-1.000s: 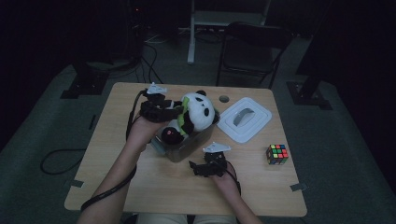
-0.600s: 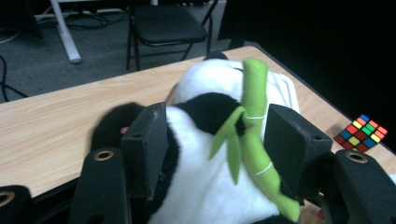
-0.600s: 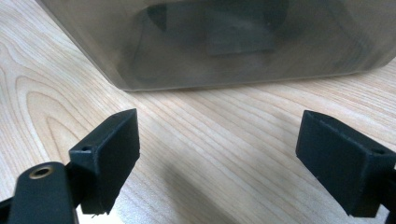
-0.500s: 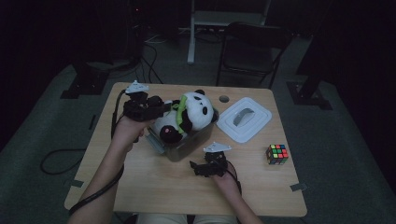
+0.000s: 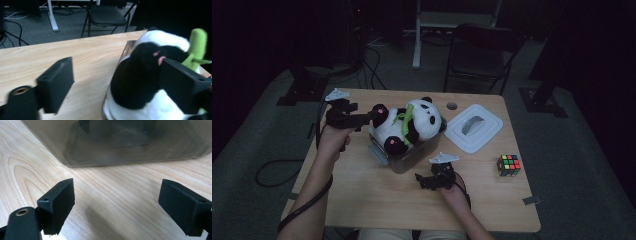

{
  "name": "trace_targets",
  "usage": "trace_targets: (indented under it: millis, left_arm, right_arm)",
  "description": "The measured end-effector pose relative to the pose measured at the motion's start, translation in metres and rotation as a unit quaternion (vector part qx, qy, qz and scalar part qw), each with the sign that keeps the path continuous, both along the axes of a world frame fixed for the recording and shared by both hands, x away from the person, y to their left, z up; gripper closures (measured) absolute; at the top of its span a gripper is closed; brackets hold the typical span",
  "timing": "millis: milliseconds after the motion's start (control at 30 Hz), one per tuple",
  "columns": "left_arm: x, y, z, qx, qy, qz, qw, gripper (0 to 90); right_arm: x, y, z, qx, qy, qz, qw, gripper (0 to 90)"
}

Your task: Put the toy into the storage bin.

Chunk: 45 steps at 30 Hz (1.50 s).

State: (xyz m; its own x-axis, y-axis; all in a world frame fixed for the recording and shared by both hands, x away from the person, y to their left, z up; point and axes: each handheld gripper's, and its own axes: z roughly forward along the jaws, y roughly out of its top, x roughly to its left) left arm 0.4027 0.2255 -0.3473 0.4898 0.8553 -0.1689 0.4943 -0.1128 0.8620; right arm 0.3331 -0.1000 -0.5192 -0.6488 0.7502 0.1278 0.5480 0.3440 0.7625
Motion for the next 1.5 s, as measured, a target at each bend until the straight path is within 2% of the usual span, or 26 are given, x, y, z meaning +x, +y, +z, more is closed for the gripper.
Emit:
trace_targets:
  millis: [33, 100, 167, 300, 367, 433, 500, 533, 667, 767, 867, 933, 967, 1067, 1200, 1367, 1500]
  left_arm:
    - [0.001, 0.002, -0.003, -0.005, -0.002, -0.002, 1.0000, 9.2]
    - [0.005, 0.006, -0.008, -0.006, 0.002, 0.004, 1.0000, 0.4]
    - [0.008, 0.011, -0.012, -0.018, 0.003, 0.005, 0.9998, 0.4]
    - [0.010, 0.019, -0.022, -0.018, -0.011, 0.010, 0.9997, 0.4]
    - [0.010, 0.022, -0.027, -0.009, -0.012, 0.014, 0.9998, 0.5]
    - [0.011, 0.023, -0.033, 0.011, -0.013, 0.022, 0.9996, 0.5]
    - [0.011, 0.023, -0.033, 0.011, -0.013, 0.022, 0.9996, 0.5]
    - [0.017, 0.027, -0.043, 0.016, -0.006, 0.034, 0.9993, 0.5]
    - [0.026, 0.032, -0.054, 0.014, 0.004, 0.052, 0.9985, 0.5]
    - [0.039, 0.037, -0.069, 0.009, 0.017, 0.072, 0.9972, 0.5]
    - [0.050, 0.038, -0.082, 0.025, 0.022, 0.085, 0.9958, 0.5]
    - [0.050, 0.038, -0.082, 0.025, 0.022, 0.085, 0.9958, 0.6]
    - [0.062, 0.035, -0.098, 0.042, 0.028, 0.096, 0.9941, 0.6]
    - [0.071, 0.030, -0.114, 0.059, 0.043, 0.097, 0.9926, 0.5]
    - [0.077, 0.023, -0.128, 0.066, 0.058, 0.090, 0.9920, 0.5]
    - [0.079, 0.016, -0.138, 0.071, 0.073, 0.077, 0.9918, 0.5]
    - [0.076, 0.011, -0.140, 0.085, 0.069, 0.068, 0.9917, 0.8]
  right_arm:
    - [0.000, 0.000, 0.000, -0.001, 0.000, -0.001, 1.0000, 13.4]
    - [0.000, -0.001, 0.000, -0.001, 0.001, -0.001, 1.0000, 13.4]
    - [0.000, -0.001, 0.000, -0.003, 0.000, -0.001, 1.0000, 13.4]
    - [0.001, -0.001, 0.001, -0.002, 0.000, -0.001, 1.0000, 13.4]
    - [0.001, -0.001, 0.001, -0.002, 0.000, -0.001, 1.0000, 13.4]
    - [0.002, -0.001, 0.001, -0.002, 0.000, -0.002, 1.0000, 13.4]
    - [0.003, -0.001, 0.000, -0.002, 0.002, -0.001, 1.0000, 13.4]
    - [0.003, -0.001, 0.000, -0.003, 0.002, -0.002, 1.0000, 13.4]
    - [0.002, -0.001, 0.000, -0.003, 0.001, -0.001, 1.0000, 13.4]
    - [0.003, -0.003, -0.001, -0.002, 0.002, -0.003, 1.0000, 13.4]
    - [0.004, -0.003, -0.001, -0.003, 0.002, -0.003, 1.0000, 13.4]
    - [0.004, -0.004, -0.001, -0.002, 0.004, -0.004, 1.0000, 13.4]
    - [0.005, -0.004, -0.001, -0.002, 0.003, -0.004, 1.0000, 13.5]
    - [0.008, -0.005, 0.001, -0.002, -0.001, -0.005, 1.0000, 13.5]
    - [0.013, -0.007, 0.003, 0.000, 0.000, -0.012, 0.9999, 13.5]
    - [0.018, -0.008, 0.007, -0.004, -0.005, -0.016, 0.9999, 13.5]
    - [0.020, -0.009, 0.005, -0.003, 0.001, -0.022, 0.9998, 13.5]
